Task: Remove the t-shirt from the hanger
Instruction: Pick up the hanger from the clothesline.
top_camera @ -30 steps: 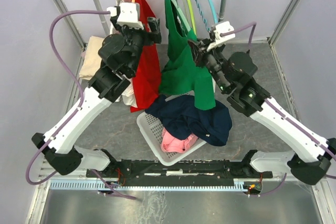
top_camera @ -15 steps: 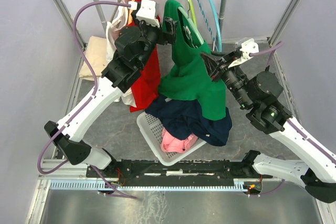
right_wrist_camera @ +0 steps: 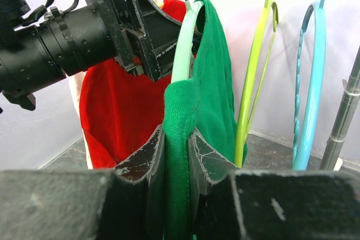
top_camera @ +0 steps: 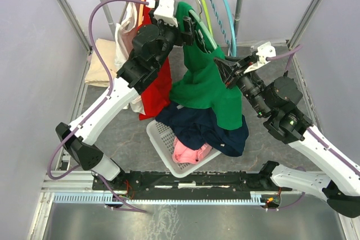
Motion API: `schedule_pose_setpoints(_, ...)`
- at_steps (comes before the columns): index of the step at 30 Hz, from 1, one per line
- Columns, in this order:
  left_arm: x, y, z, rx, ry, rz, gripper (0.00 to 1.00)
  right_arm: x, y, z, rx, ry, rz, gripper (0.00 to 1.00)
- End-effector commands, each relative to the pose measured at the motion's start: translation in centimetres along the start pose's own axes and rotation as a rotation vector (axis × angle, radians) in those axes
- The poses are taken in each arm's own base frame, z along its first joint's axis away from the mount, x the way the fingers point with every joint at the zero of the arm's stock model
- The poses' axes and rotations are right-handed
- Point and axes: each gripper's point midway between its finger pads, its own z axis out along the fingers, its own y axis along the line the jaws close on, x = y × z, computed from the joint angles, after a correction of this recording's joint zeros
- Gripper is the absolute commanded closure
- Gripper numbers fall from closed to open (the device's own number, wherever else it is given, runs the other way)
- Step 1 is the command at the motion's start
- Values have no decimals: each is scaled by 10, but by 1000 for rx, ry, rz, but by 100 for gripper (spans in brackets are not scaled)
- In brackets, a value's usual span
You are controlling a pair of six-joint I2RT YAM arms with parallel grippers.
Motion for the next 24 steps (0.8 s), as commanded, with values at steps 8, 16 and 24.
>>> schedule_pose_setpoints(8, -25, 13, 5, -79, -70, -55, 37, -47, 7, -5, -41, -155, 48, 98)
schedule_pose_setpoints(16, -29, 8, 9, -46, -86, -45, 75, -45, 7, -6, -41, -147, 46, 98)
schedule_pose_setpoints(24, -44, -16, 2, 99, -128, -23, 97, -37, 3, -1, -17, -129, 37, 98)
